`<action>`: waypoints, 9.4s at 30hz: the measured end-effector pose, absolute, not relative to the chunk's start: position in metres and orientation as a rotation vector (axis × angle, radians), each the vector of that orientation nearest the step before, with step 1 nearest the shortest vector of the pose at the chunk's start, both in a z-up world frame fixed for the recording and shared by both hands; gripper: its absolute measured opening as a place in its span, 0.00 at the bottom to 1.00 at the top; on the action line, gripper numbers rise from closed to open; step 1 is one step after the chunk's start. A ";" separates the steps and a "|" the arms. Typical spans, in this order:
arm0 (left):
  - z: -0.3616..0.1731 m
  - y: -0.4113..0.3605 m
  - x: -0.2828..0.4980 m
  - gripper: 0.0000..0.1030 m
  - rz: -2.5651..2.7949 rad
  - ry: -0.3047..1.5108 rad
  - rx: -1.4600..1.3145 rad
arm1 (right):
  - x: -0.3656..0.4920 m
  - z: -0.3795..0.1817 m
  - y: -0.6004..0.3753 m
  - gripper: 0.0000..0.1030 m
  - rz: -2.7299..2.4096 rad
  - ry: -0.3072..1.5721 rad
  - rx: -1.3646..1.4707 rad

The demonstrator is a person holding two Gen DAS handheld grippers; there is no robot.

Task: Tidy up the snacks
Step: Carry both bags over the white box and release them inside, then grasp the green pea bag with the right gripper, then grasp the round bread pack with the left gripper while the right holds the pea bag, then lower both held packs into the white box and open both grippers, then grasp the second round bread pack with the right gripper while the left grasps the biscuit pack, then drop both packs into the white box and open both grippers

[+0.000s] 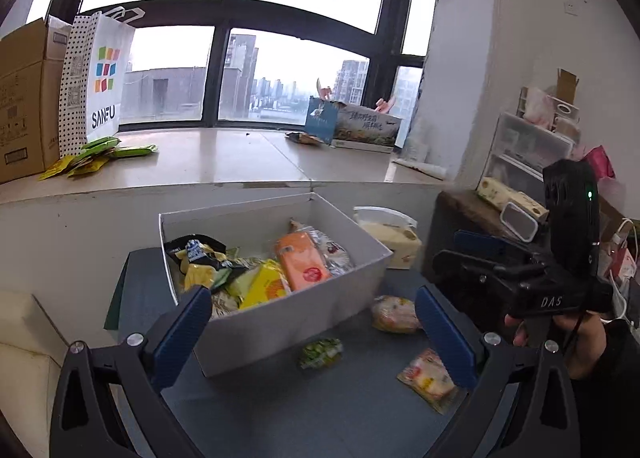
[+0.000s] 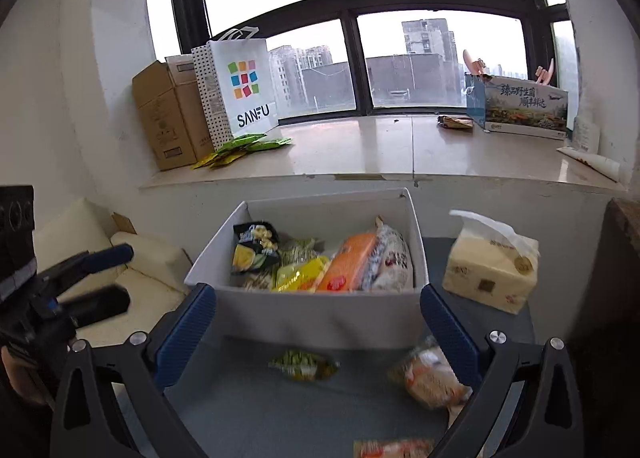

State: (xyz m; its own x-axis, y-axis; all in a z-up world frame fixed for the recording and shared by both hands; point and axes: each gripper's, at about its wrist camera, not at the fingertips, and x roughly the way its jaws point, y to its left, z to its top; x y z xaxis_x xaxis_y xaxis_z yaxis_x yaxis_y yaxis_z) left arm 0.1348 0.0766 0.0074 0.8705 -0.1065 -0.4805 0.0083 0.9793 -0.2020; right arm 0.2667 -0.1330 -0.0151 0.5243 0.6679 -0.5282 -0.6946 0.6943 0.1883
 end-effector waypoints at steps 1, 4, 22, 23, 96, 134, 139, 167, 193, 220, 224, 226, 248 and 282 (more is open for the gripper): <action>0.007 0.073 0.124 1.00 -0.067 0.494 -0.217 | 0.259 -0.016 -0.140 1.00 0.818 0.607 -0.048; -0.001 0.059 0.105 1.00 -0.139 0.507 -0.230 | 0.230 -0.019 -0.158 1.00 0.814 0.593 -0.070; -0.026 0.043 0.032 1.00 -0.126 0.498 -0.314 | 0.137 -0.086 -0.211 1.00 0.707 0.626 -0.092; -0.027 0.043 0.031 1.00 -0.119 0.499 -0.317 | 0.138 -0.088 -0.212 1.00 0.691 0.629 -0.077; -0.141 -0.114 0.335 1.00 -0.056 0.963 -0.152 | 0.149 -0.123 -0.335 0.46 0.477 0.737 0.096; -0.020 0.008 0.119 0.76 -0.254 0.582 -0.204 | 0.174 -0.074 -0.246 0.46 0.615 0.639 -0.065; -0.010 0.059 0.111 0.76 -0.183 0.516 -0.247 | 0.197 -0.053 -0.196 0.46 0.691 0.598 -0.120; -0.045 0.179 0.265 1.00 0.184 0.621 -0.267 | 0.382 -0.032 -0.017 1.00 0.707 0.724 -0.212; -0.032 0.119 0.013 1.00 0.203 0.635 -0.230 | 0.170 -0.086 -0.201 1.00 0.655 0.730 -0.169; -0.070 0.055 0.016 1.00 0.058 0.644 -0.288 | 0.240 -0.186 -0.175 0.74 0.594 0.923 -0.273; -0.069 0.055 0.019 1.00 0.051 0.646 -0.288 | 0.229 -0.178 -0.173 0.74 0.598 0.896 -0.313; -0.068 0.052 0.024 1.00 0.031 0.650 -0.273 | 0.224 -0.170 -0.174 0.74 0.612 0.875 -0.309; -0.118 -0.141 0.232 1.00 -0.238 0.863 -0.015 | 0.173 -0.106 -0.328 0.74 0.385 0.748 -0.115; -0.033 0.032 0.154 0.43 -0.026 0.610 -0.237 | 0.217 -0.081 -0.242 0.74 0.652 0.717 0.020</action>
State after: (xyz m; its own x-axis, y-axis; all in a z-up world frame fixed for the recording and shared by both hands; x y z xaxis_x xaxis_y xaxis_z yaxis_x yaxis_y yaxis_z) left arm 0.1538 0.0316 -0.0334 0.8203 -0.0937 -0.5641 -0.0457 0.9726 -0.2281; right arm 0.2172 -0.2424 -0.0811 0.5661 0.5609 -0.6041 -0.5478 0.8036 0.2327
